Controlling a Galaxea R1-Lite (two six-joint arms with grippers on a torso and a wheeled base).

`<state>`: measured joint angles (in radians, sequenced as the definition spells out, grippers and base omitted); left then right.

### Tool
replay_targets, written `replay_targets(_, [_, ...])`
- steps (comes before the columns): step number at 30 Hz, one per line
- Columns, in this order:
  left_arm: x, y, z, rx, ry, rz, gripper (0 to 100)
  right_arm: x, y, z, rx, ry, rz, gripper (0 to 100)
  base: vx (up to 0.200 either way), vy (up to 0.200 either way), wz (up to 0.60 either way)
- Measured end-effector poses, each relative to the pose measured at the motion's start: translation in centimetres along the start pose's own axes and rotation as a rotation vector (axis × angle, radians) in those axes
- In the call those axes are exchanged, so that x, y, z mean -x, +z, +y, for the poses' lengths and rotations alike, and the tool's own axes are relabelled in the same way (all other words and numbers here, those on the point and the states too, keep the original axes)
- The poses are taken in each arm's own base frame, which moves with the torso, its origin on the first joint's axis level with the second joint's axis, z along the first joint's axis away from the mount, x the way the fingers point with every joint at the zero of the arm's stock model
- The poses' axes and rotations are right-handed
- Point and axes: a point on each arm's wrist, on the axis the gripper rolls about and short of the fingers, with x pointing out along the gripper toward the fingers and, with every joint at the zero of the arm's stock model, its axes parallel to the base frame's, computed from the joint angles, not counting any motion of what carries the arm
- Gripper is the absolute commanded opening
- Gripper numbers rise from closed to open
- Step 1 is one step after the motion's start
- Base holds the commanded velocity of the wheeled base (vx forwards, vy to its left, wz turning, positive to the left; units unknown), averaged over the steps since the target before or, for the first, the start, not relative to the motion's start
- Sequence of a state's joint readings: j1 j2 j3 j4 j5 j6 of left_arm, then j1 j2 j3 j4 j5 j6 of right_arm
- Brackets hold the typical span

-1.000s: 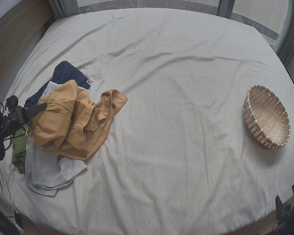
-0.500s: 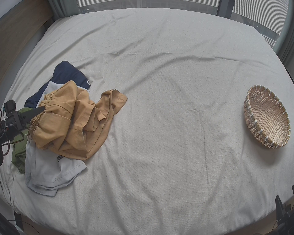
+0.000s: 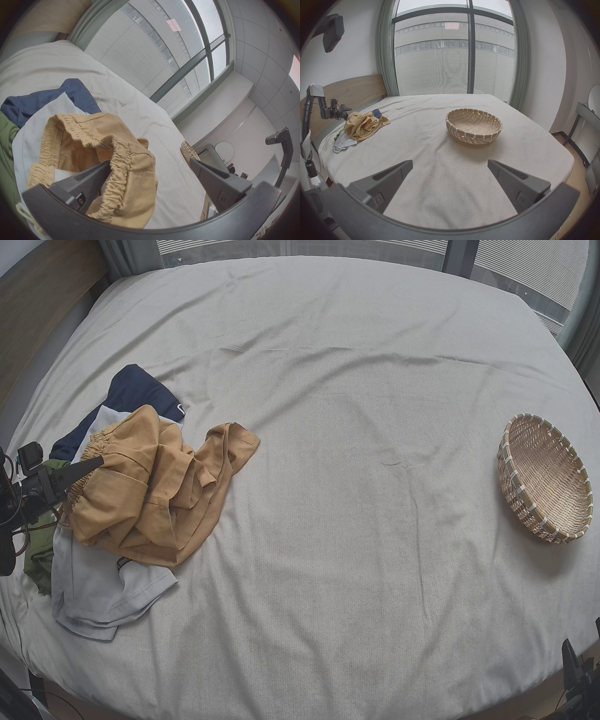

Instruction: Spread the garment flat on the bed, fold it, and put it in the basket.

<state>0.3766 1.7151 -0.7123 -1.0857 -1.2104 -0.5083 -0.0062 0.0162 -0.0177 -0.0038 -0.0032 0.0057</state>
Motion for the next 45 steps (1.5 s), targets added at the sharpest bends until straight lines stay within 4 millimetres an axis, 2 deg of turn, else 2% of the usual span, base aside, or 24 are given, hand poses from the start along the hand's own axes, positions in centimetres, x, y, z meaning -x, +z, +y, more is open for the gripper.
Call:
replay_targets(11, [-0.5, -0.5, 1.0, 0.002, -0.009, 0.005, 0, 0.0, 0.0, 0.0, 0.0, 0.0, 0.0, 100, 0.0, 0.0, 0.0])
replay_targets(21, [-0.7, 0.3, 0.3, 0.002, -0.022, -0.01, 0, 0.0, 0.0, 0.0, 0.0, 0.0, 0.0, 100, 0.0, 0.0, 0.0])
replay_targets(28, [-0.2, 2.4, -3.1, 0.088, -0.065, -0.042, 0, 0.0, 0.0, 0.0, -0.001, 0.0, 0.0, 100, 0.0, 0.0, 0.0])
replay_targets(33, [-0.6, 3.9, -6.8, -0.013, -0.157, -0.07, 0, 0.0, 0.0, 0.0, 0.0, 0.0, 0.0, 100, 0.0, 0.0, 0.0])
replay_targets(38, [-2.0, 4.1, -9.6, -0.101, -0.27, -0.072, 0, 0.0, 0.0, 0.0, -0.001, 0.0, 0.0, 100, 0.0, 0.0, 0.0])
replay_targets(45, [-4.0, 3.7, -12.4, -0.152, -0.416, -0.057, 0, 0.0, 0.0, 0.0, 0.0, 0.0, 0.0, 100, 0.0, 0.0, 0.0])
